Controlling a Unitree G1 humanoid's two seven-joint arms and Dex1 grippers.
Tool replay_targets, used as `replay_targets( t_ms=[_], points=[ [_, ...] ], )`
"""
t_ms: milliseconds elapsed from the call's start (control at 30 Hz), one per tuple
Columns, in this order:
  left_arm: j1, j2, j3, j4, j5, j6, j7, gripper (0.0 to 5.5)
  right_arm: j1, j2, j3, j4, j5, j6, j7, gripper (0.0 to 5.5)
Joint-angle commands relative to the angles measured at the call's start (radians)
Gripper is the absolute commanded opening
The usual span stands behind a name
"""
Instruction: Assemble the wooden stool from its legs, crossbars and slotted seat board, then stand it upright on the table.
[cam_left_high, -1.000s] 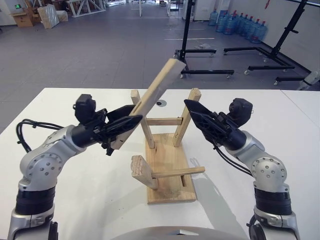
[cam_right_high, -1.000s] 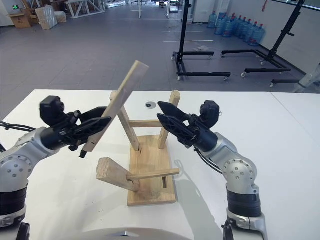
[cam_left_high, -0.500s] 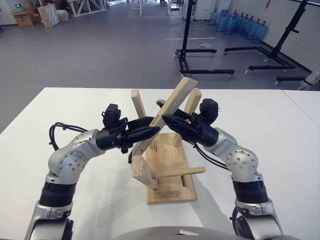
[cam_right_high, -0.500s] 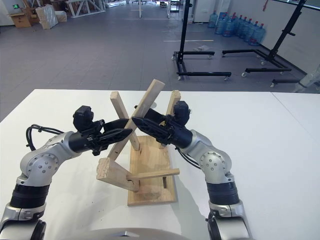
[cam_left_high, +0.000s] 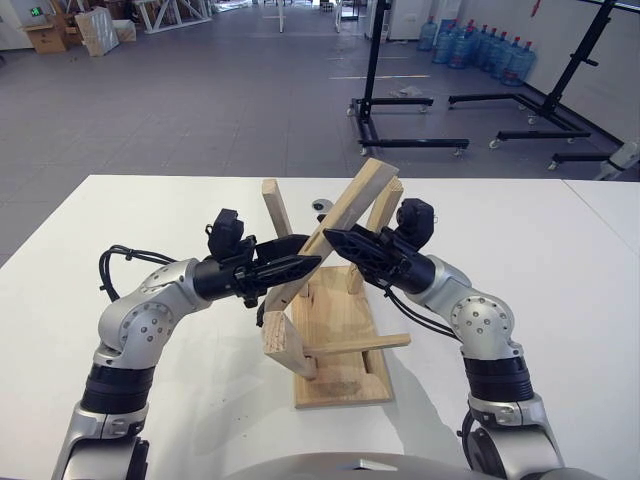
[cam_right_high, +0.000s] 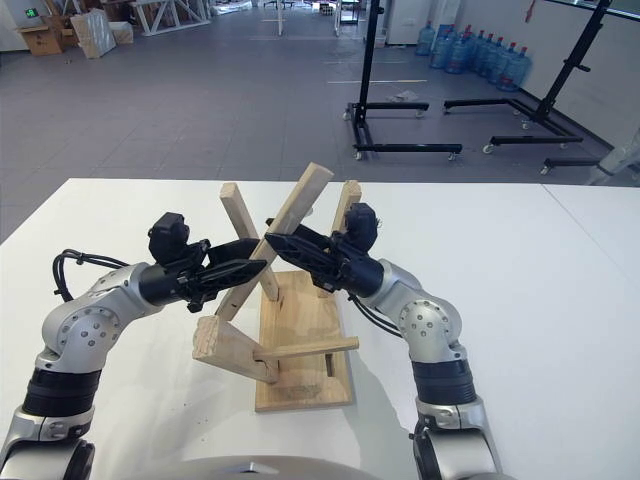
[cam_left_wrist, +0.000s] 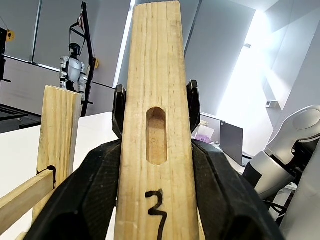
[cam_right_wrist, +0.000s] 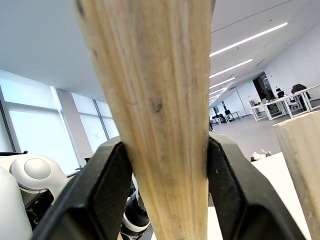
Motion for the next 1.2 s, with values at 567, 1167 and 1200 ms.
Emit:
replay_targets(
  t_ms=[567, 1167, 1200],
  points=[
    [0.113, 0.037, 0.238, 0.077, 0.036, -0.044, 0.142, 3.65, 0.110, -0.280, -0.220, 0.006, -0.097, -0.114, 0.204, 2.07],
    [0.121, 0.032, 0.289, 0.067, 0.030, -0.054, 0.207, 3.65, 0.219, -0.420, -0.151, 0.239, -0.240, -0.151, 0.503, 2.05],
    [0.123, 0.035, 0.292, 0.066, 0.029, -0.053, 0.208, 3.65, 0.215, -0.431, -0.161, 0.222, -0.234, -0.147, 0.504, 2.05]
  ],
)
